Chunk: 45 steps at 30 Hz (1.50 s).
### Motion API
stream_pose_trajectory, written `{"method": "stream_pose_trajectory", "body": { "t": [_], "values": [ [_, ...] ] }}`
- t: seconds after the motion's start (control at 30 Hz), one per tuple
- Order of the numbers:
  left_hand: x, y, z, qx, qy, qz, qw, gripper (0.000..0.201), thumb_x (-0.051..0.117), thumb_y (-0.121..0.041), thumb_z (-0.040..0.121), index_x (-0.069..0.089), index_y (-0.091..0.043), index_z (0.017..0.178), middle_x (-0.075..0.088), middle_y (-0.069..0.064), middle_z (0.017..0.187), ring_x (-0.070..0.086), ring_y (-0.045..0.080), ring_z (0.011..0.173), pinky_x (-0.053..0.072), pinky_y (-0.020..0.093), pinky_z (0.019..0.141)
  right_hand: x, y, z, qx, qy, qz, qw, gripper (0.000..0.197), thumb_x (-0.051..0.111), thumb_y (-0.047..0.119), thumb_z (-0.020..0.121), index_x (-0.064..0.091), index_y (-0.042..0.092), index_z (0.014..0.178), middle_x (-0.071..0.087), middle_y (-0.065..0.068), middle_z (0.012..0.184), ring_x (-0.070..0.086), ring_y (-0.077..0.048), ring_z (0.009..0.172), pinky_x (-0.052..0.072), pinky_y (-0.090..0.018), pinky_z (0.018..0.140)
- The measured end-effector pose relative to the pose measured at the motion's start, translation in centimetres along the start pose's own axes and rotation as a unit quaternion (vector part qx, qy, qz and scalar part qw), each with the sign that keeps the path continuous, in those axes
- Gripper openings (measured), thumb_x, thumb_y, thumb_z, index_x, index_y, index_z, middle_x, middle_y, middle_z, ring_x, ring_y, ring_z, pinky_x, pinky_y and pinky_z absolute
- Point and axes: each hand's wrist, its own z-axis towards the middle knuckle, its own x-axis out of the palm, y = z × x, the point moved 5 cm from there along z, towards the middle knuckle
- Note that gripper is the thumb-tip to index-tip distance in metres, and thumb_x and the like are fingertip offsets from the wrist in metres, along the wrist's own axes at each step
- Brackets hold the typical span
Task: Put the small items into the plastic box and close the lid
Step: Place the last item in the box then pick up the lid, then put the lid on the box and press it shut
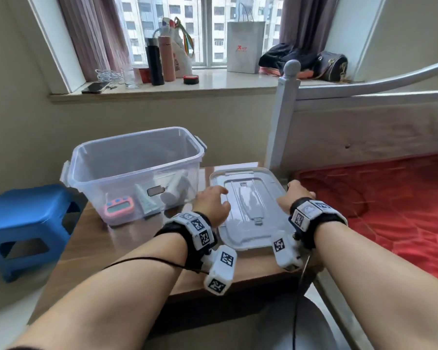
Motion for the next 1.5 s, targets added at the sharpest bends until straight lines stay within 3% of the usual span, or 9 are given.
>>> {"method": "stream_pose_trajectory", "body": {
  "t": [0.27, 0.73, 0.9, 1.0, 1.13, 1.27, 1.33, 1.43, 1.5],
  "values": [
    [3.0, -1.2, -0.7, -0.042, 0.107, -0.008, 0.993, 0.06, 0.049, -0.027, 0.092, 0.032, -0.008, 0.146, 0.035, 0.01, 0.154, 0.037, 0.026, 0.14, 0.031, 0.035, 0.115, 1.8, -2.7, 0.1, 0.01, 0.08, 0.001, 0.997, 0.034, 0.053, 0.013, 0.086, 0.055, -0.003, 0.116, 0.061, -0.019, 0.12, 0.059, -0.035, 0.108, 0.045, -0.029, 0.082],
    [-1.2, -1.9, 0.4, -0.036, 0.059, -0.225, 0.972, 0.06, 0.056, -0.03, 0.091, 0.035, -0.011, 0.144, 0.044, 0.011, 0.147, 0.044, 0.025, 0.133, 0.035, 0.034, 0.108, -5.2, 3.3, -0.7, -0.066, -0.123, 0.154, 0.978, 0.03, 0.053, 0.008, 0.077, 0.066, 0.003, 0.104, 0.067, -0.021, 0.11, 0.061, -0.037, 0.103, 0.043, -0.029, 0.076],
    [-3.5, -1.9, 1.3, -0.009, 0.014, -0.312, 0.95, 0.055, 0.053, -0.023, 0.095, 0.037, -0.002, 0.142, 0.039, 0.017, 0.15, 0.038, 0.025, 0.14, 0.03, 0.037, 0.117, -8.7, 7.9, -2.7, -0.141, -0.171, 0.17, 0.96, 0.033, 0.053, 0.007, 0.079, 0.068, 0.006, 0.108, 0.065, -0.022, 0.115, 0.057, -0.037, 0.111, 0.046, -0.032, 0.092],
    [-5.9, -1.9, 1.3, 0.009, -0.028, -0.366, 0.93, 0.048, 0.047, -0.023, 0.098, 0.038, 0.0, 0.14, 0.049, 0.017, 0.141, 0.048, 0.026, 0.132, 0.037, 0.027, 0.104, -9.4, 10.3, -4.3, -0.176, -0.206, 0.172, 0.947, 0.035, 0.049, 0.005, 0.082, 0.062, 0.005, 0.114, 0.05, -0.021, 0.125, 0.052, -0.036, 0.114, 0.042, -0.031, 0.099],
    [-9.6, -1.2, 1.5, 0.027, -0.06, -0.473, 0.879, 0.056, 0.042, -0.028, 0.099, 0.03, 0.006, 0.142, 0.05, 0.013, 0.116, 0.055, 0.014, 0.084, 0.048, 0.02, 0.072, -9.4, 13.4, -6.6, -0.26, -0.25, 0.129, 0.924, 0.036, 0.049, 0.002, 0.081, 0.06, 0.004, 0.115, 0.047, -0.02, 0.122, 0.054, -0.038, 0.107, 0.045, -0.037, 0.095],
    [-13.7, 0.8, 1.1, 0.008, -0.105, -0.577, 0.81, 0.068, 0.047, -0.037, 0.094, 0.024, 0.0, 0.146, 0.047, 0.019, 0.137, 0.056, 0.021, 0.098, 0.05, 0.03, 0.087, -8.3, 16.9, -9.2, -0.356, -0.27, 0.103, 0.889, 0.033, 0.053, 0.002, 0.081, 0.059, 0.007, 0.112, 0.05, -0.014, 0.116, 0.058, -0.034, 0.098, 0.052, -0.039, 0.087],
    [-15.6, 1.6, 0.5, 0.003, -0.118, -0.621, 0.774, 0.074, 0.051, -0.046, 0.087, 0.03, -0.001, 0.141, 0.052, 0.015, 0.125, 0.059, 0.018, 0.088, 0.051, 0.032, 0.088, -7.8, 18.3, -10.3, -0.392, -0.276, 0.083, 0.874, 0.03, 0.055, 0.004, 0.082, 0.059, 0.01, 0.111, 0.052, -0.01, 0.114, 0.058, -0.032, 0.096, 0.05, -0.037, 0.081],
    [-18.2, 3.6, -0.1, 0.005, -0.15, -0.648, 0.746, 0.04, 0.046, -0.042, 0.094, 0.044, -0.01, 0.117, 0.052, 0.011, 0.118, 0.062, 0.021, 0.083, 0.054, 0.034, 0.083, -6.8, 20.4, -11.4, -0.439, -0.276, 0.042, 0.854, 0.029, 0.056, 0.006, 0.081, 0.061, 0.012, 0.109, 0.055, -0.009, 0.111, 0.056, -0.03, 0.098, 0.047, -0.036, 0.08],
    [-19.8, 5.6, -0.7, 0.007, -0.183, -0.654, 0.734, 0.053, 0.045, -0.048, 0.092, 0.039, -0.01, 0.129, 0.053, 0.012, 0.122, 0.066, 0.024, 0.086, 0.058, 0.035, 0.078, -6.0, 21.7, -12.4, -0.477, -0.285, 0.023, 0.831, 0.029, 0.059, 0.0, 0.074, 0.065, 0.01, 0.1, 0.059, -0.012, 0.101, 0.059, -0.033, 0.092, 0.049, -0.037, 0.074]
  ]
}}
